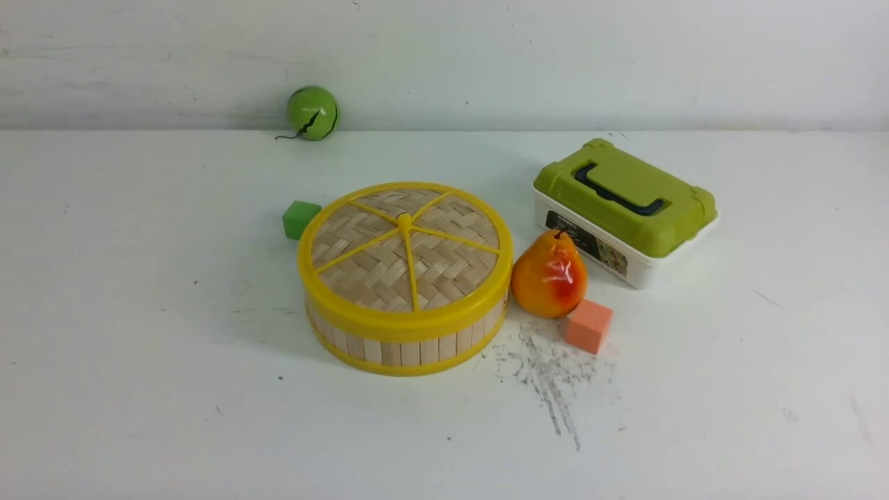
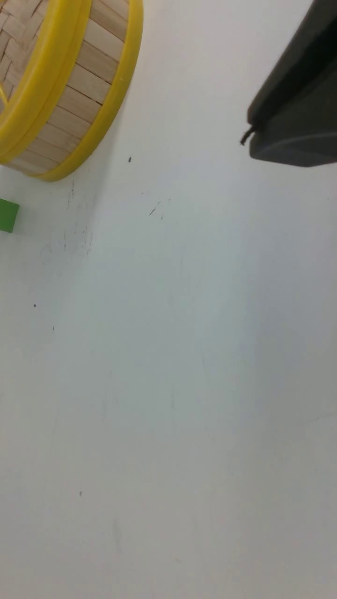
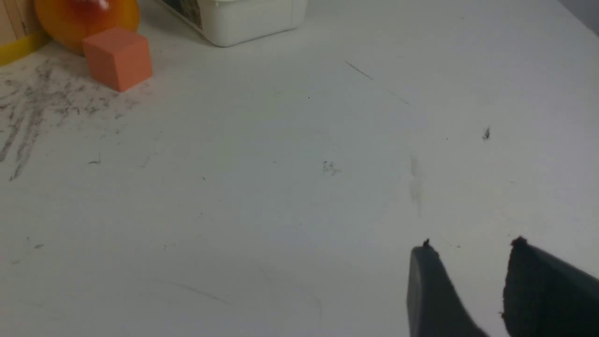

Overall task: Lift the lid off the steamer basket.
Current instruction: Use the left arm to lift the lid of the steamer

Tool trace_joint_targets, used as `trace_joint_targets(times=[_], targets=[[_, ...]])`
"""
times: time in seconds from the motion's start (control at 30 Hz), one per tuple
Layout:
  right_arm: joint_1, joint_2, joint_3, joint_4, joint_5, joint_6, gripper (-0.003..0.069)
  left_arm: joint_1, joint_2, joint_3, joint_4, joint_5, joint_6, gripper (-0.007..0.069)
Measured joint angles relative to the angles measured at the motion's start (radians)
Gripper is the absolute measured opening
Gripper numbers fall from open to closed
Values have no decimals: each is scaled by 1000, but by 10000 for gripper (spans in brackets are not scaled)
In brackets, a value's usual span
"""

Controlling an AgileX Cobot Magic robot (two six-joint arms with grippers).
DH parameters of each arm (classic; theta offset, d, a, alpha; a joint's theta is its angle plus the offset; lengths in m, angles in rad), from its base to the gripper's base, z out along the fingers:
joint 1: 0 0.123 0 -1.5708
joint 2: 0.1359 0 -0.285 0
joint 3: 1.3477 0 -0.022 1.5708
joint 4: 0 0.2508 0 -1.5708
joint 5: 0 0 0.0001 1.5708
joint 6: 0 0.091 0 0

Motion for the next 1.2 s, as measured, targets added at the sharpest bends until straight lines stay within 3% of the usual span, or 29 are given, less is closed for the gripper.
trace_joint_targets(times=[1.2], targets=[[0, 0, 0, 0, 0, 0, 240, 0, 0, 0, 0, -43, 0, 30]])
